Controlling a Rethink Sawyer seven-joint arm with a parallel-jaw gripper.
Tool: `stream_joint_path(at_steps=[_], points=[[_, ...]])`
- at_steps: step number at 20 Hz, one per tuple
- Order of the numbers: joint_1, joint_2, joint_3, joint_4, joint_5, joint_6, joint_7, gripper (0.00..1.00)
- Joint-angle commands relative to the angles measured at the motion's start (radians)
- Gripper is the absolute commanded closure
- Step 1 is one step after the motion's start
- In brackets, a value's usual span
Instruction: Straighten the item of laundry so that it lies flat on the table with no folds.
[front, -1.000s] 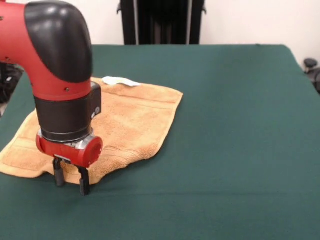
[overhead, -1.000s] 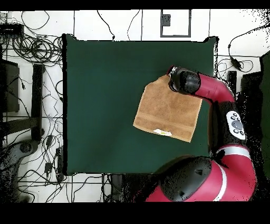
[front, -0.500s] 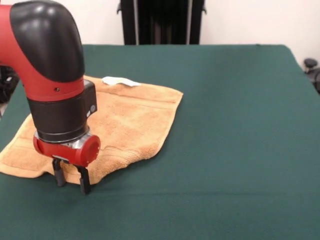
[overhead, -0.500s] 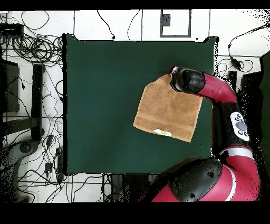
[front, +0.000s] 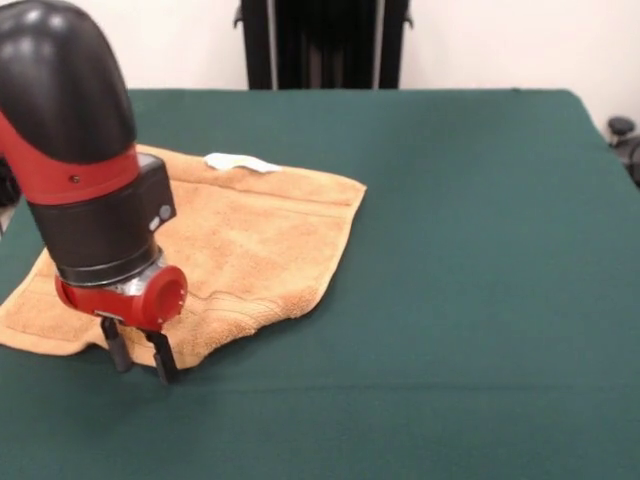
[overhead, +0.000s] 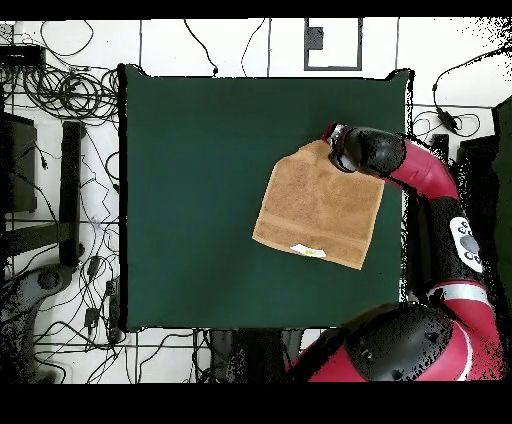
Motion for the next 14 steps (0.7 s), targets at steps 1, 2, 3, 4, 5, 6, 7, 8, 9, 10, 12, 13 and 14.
stream_joint_path(at_steps=[1,2,3,4,5,6,7,8,9,10,12,13,14], points=[[-0.013,0.200,0.180,0.182,0.047,0.236,-0.304,0.00],[-0.021,0.208,0.190,0.183,0.058,0.255,-0.312,0.00],[-0.028,0.217,0.200,0.184,0.069,0.274,-0.319,0.00],[-0.036,0.234,0.214,0.172,0.087,0.320,-0.337,0.00],[-0.039,0.244,0.221,0.165,0.096,0.344,-0.347,0.00],[-0.046,0.263,0.233,0.151,0.112,0.390,-0.366,0.00],[-0.049,0.272,0.239,0.144,0.118,0.409,-0.377,0.00],[-0.054,0.285,0.247,0.135,0.127,0.434,-0.393,0.00],[-0.058,0.298,0.255,0.126,0.137,0.459,-0.409,0.00],[-0.063,0.312,0.264,0.119,0.146,0.482,-0.430,0.00],[-0.066,0.327,0.270,0.108,0.162,0.517,-0.452,0.00],[-0.066,0.331,0.270,0.104,0.166,0.526,-0.459,0.00],[-0.064,0.337,0.270,0.095,0.172,0.551,-0.471,0.00]])
